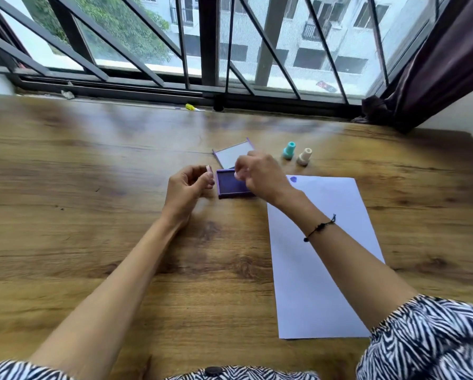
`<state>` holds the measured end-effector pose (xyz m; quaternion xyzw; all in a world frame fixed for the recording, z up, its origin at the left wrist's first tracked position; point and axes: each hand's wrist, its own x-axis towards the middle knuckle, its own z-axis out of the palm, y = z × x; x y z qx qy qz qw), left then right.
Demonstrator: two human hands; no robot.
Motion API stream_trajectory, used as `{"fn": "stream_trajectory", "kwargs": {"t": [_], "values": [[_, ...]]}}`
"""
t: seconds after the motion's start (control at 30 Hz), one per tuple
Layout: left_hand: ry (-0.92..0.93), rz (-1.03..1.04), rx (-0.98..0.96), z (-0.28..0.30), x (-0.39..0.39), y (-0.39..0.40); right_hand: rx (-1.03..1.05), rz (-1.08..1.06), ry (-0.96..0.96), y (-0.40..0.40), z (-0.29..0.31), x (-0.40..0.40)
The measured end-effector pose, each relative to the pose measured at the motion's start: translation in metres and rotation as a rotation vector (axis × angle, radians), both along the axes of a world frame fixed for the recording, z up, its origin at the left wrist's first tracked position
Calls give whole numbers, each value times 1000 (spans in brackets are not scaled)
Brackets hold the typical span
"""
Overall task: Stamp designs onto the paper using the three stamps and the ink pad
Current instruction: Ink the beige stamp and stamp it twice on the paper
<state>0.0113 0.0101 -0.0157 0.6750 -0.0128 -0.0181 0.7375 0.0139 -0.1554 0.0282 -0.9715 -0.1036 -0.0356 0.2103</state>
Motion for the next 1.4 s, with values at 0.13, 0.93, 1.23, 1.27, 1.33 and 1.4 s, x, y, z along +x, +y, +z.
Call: {"fn": "stream_trajectory", "kwargs": {"t": [0.13,0.93,1.23,1.27,1.33,1.4], "values": [[-10,-33,10,-2,-1,-4,-216,62,27,13,-7,0],[-335,-134,337,4,-65,-73,454,-459,-150,-64,-5,-32],[-457,-439,606,1,-63,-103,95,-450,37,-114,-13,-29],[-451,-443,619,0,-62,-103,57,-433,48,-115,-13,-27],[-445,-440,638,-1,-63,-104,3,-413,52,-115,-14,-25],[-436,-421,650,-4,-62,-104,-46,-411,41,-115,-15,-23]]}}
